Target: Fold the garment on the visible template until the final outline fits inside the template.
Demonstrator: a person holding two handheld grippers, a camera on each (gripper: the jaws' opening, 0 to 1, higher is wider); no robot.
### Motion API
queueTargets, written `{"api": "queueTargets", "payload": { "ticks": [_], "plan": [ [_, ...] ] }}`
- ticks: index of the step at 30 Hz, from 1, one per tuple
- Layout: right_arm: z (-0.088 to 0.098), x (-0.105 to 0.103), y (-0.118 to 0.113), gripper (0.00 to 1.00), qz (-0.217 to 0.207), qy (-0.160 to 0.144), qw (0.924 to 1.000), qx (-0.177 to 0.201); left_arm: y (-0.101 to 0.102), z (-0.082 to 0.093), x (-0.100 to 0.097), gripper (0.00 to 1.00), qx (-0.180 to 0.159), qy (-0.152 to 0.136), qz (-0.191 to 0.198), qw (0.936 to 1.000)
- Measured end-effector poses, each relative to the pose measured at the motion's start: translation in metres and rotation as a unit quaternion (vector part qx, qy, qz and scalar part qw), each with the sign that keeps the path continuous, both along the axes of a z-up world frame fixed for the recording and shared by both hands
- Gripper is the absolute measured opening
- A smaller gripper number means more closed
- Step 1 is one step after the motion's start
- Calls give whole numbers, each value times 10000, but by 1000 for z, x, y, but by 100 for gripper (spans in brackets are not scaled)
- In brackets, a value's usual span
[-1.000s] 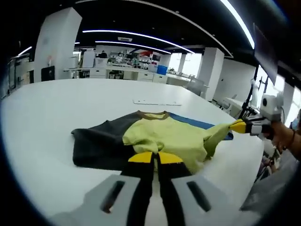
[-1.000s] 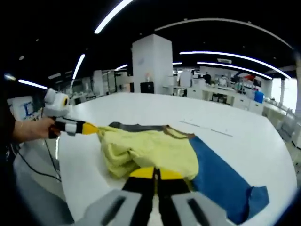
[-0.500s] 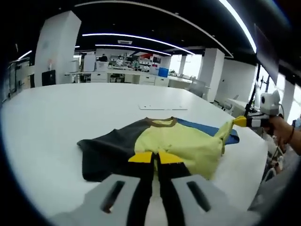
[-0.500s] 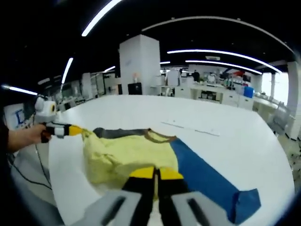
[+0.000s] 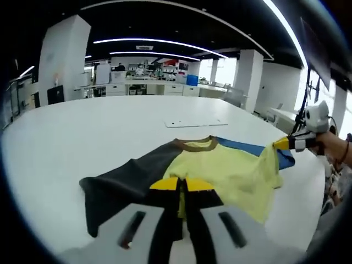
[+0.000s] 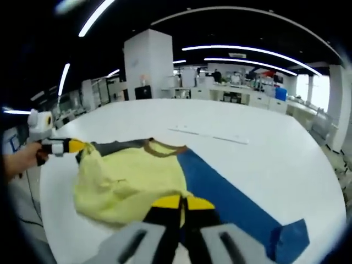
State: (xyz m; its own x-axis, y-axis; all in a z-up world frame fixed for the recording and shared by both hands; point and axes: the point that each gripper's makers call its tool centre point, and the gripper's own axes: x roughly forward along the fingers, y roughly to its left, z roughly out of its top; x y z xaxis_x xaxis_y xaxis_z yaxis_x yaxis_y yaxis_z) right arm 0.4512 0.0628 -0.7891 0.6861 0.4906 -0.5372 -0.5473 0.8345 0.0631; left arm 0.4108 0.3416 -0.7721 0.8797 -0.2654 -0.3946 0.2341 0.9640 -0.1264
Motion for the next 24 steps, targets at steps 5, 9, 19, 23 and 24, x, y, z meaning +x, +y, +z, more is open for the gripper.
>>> {"api": "queueTargets", "payload": {
  "ticks": [5,9,19,23,24],
  "plan": [
    [-18,15,-1,0,-118,137,9998,-108,3,-10,15,0,141,152,26,9998],
    [-27,16,-4,0,-173,251,9994,-182,10,-17,27,0,162,228,57,9996],
    [-45,13,-5,0,-158,447,9977,-490,9,-37,36,0,194,438,97,9988],
    [-52,15,-6,0,-171,541,9971,-516,9,-42,39,0,238,477,128,9985],
    [-53,15,-7,0,-174,566,9969,-513,10,-44,40,0,235,488,130,9984]
  ]
}}
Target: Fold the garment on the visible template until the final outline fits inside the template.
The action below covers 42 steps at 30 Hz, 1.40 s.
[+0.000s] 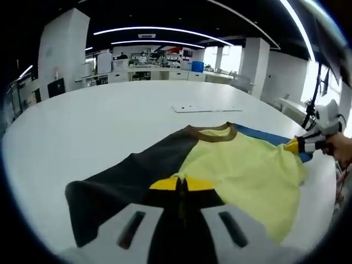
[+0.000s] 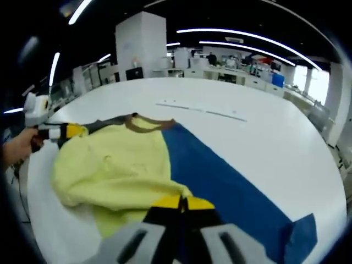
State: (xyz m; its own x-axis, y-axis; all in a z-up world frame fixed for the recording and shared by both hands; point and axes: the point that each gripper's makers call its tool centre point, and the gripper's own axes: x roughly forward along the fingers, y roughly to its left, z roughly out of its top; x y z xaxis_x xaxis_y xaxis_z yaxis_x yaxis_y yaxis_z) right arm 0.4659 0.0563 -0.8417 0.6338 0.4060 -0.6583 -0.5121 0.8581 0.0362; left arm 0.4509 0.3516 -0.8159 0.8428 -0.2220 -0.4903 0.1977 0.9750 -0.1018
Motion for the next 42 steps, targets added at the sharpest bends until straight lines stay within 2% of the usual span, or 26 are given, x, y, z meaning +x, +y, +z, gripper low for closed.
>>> {"api": "queueTargets", "payload": {
  "ticks": [6,9,11,13,15,17,19,24,27,29,34,42],
  "plan": [
    [0,0,-1,0,-54,29,10000,23,3,-4,1,1,79,50,-9,10000],
    [2,1,-3,0,-154,-20,9999,41,6,0,-1,5,107,0,59,9999],
    [8,0,-2,1,-247,-43,9995,209,7,9,-5,9,157,-85,54,9998],
    [15,-1,-4,10,-337,-135,9988,317,6,12,-5,11,67,-173,-24,9998],
    [20,2,-8,24,-435,-215,9983,316,4,18,-9,14,-49,-227,-52,9997],
    [25,-1,-7,35,-441,-245,9981,349,4,23,-16,17,-166,-262,-130,9994],
    [30,-4,-5,39,-413,-228,9978,456,5,25,-16,21,-142,-306,-219,9992],
    [37,-17,-2,50,-377,-127,9978,532,2,31,-34,29,21,-347,-472,9983],
    [38,-24,-1,57,-331,-39,9976,610,1,32,-47,29,84,-356,-661,9971],
    [40,-30,0,59,-297,-5,9976,624,3,29,-53,31,251,-383,-788,9958],
    [36,-45,0,62,-149,103,9984,538,-3,29,-69,31,209,-394,-859,9953],
    [30,-63,1,59,-202,149,9975,664,-21,20,-87,31,246,-312,-1209,9919]
  ]
}}
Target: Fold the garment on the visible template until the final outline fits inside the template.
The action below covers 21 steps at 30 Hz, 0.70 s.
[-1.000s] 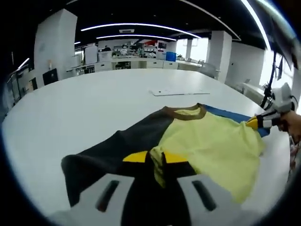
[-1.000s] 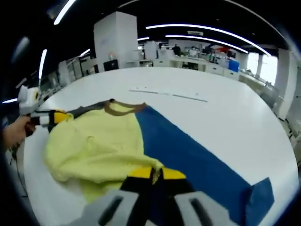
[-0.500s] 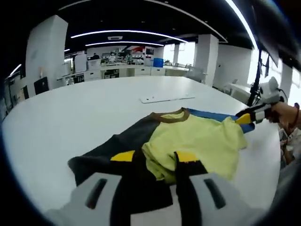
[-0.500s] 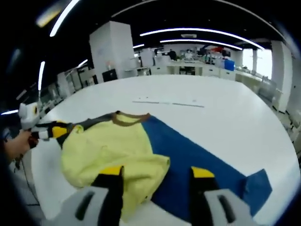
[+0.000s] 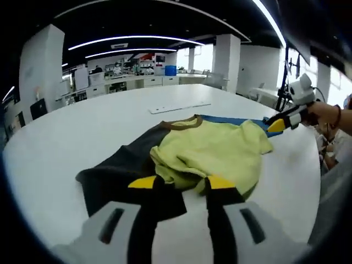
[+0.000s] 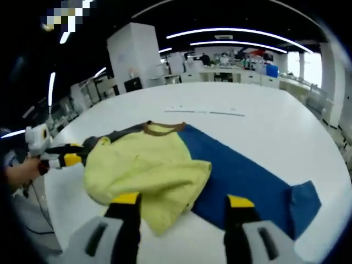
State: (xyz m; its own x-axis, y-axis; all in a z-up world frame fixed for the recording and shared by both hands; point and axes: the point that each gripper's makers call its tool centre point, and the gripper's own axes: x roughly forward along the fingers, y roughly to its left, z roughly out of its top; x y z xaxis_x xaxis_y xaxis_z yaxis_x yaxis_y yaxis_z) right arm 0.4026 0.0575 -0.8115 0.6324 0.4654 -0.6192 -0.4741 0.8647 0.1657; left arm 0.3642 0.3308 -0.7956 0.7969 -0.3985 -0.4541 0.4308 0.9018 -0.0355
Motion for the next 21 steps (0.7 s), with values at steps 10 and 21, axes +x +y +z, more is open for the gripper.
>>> {"api": "queueTargets", "payload": {
  "ticks": [10,21],
  "plan": [
    [-12,-29,9,46,139,99,9998,-76,-12,-16,-4,24,180,123,-230,9995],
    [-26,-38,17,23,204,292,9993,-108,-17,-33,9,13,420,239,-257,9985]
  ]
}}
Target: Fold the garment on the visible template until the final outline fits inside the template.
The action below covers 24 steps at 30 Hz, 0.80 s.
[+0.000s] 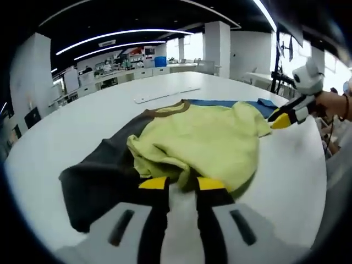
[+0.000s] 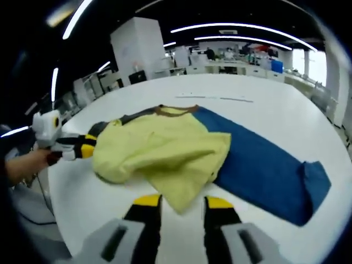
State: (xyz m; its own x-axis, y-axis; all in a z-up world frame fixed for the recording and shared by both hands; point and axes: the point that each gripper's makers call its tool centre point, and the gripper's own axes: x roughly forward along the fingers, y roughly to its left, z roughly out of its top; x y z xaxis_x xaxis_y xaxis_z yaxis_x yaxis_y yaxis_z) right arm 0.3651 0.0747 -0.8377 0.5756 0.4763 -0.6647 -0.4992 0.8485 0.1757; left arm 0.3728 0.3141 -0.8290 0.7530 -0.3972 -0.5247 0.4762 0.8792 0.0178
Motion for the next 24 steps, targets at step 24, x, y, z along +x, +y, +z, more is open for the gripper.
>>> {"api": "queueTargets", "payload": {
  "ticks": [24],
  "plan": [
    [1,-1,4,0,-32,13,10000,37,0,7,-7,0,-537,260,459,9972]
  ]
}}
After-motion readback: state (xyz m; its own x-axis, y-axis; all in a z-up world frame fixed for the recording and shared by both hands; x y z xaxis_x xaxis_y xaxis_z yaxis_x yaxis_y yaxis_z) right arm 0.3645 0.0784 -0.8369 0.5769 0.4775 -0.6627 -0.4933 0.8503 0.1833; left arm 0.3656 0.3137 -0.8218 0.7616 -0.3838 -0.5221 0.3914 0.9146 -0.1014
